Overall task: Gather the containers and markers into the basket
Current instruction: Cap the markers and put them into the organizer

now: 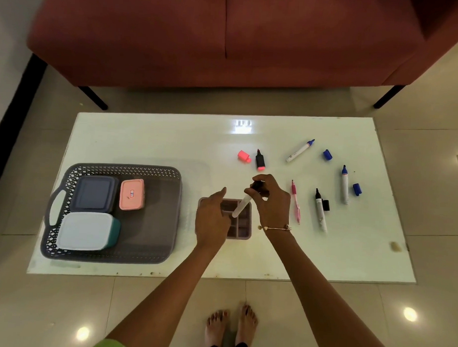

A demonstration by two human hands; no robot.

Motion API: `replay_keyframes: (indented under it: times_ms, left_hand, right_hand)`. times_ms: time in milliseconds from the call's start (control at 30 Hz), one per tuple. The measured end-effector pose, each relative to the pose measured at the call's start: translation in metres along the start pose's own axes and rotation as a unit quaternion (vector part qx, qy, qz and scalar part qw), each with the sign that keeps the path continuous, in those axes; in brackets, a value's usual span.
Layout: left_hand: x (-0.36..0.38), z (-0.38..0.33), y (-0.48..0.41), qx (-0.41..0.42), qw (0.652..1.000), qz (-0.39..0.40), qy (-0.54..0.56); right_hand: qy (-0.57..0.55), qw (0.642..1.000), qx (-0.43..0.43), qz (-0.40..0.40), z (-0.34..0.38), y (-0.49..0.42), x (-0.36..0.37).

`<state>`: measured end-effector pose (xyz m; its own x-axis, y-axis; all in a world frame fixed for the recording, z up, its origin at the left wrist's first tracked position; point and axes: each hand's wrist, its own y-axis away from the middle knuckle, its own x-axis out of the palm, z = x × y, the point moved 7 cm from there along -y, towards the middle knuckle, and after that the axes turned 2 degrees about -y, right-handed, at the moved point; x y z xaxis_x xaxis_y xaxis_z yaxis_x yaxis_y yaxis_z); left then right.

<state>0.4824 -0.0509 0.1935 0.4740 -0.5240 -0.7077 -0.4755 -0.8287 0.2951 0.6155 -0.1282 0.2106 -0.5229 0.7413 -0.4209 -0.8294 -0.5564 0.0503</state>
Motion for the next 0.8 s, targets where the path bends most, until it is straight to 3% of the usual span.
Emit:
replay_keyframes:
  times_ms: [133, 233, 400, 533, 700, 800]
  left_hand:
    - [-0.007, 0.007, -0.005, 0.000, 1.000, -0.028, -0.011]
    - [-0.007, 0.005, -0.006, -0.004, 0.999, -0.032, -0.005]
    - [0.000, -0.005, -0.011, 0.001, 0.999, -0.033, 0.009]
    - [0.006, -0.026, -0.017, 0.008, 0.999, -0.022, 0.027]
    - [0.030, -0.071, -0.018, 0.043, 0.999, -0.001, 0.027]
    - [0.052, -0.092, -0.017, 0.050, 0.998, 0.018, 0.018]
  right_hand:
    - [0.021, 0.996, -0.068, -0.045, 0.017, -0.007, -0.014]
    - [0.077, 0.991, -0.111, -0.022, 0.019, -0.010, -0.010]
    - [0.149, 0.982, -0.063, 0.101, -0.011, -0.011, 0.023]
    - [0.143, 0.978, -0.024, 0.149, -0.021, -0.012, 0.028]
    - [0.140, 0.983, -0.010, 0.119, -0.025, -0.025, -0.010]
    - [0.144, 0.986, 0.053, 0.058, -0.051, -0.038, -0.050]
